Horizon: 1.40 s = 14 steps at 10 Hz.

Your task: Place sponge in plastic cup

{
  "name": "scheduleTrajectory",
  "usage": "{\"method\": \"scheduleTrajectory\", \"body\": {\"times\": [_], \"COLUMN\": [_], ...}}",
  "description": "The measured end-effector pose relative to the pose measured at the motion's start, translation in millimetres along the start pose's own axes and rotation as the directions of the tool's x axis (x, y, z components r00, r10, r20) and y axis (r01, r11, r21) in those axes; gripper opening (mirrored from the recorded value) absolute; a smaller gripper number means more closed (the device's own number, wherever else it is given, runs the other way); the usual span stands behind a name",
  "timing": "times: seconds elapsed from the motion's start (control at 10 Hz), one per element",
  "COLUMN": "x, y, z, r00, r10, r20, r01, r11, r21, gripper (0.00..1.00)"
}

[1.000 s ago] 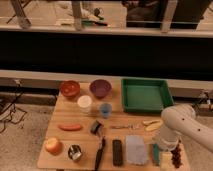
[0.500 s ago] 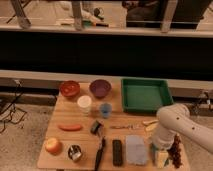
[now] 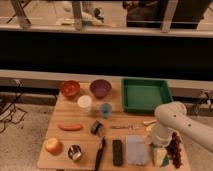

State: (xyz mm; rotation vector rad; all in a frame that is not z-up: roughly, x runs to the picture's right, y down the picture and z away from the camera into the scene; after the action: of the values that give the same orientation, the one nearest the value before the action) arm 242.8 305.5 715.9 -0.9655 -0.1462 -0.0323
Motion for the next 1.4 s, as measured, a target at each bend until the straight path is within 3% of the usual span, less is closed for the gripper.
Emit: {"method": "scheduleTrajectory", "body": {"times": [0.8, 1.4], "x": [28, 44], "y": [-10, -11], "z": [-4, 7], "r00": [0.998, 0.996], "r10": [0.051, 0.076], "r20": [-0.026, -0.038], "r01": [-0.051, -0.076], "r11": [0.999, 0.997], "r21": [0.014, 0.002], "gripper": [0.8, 0.8]}}
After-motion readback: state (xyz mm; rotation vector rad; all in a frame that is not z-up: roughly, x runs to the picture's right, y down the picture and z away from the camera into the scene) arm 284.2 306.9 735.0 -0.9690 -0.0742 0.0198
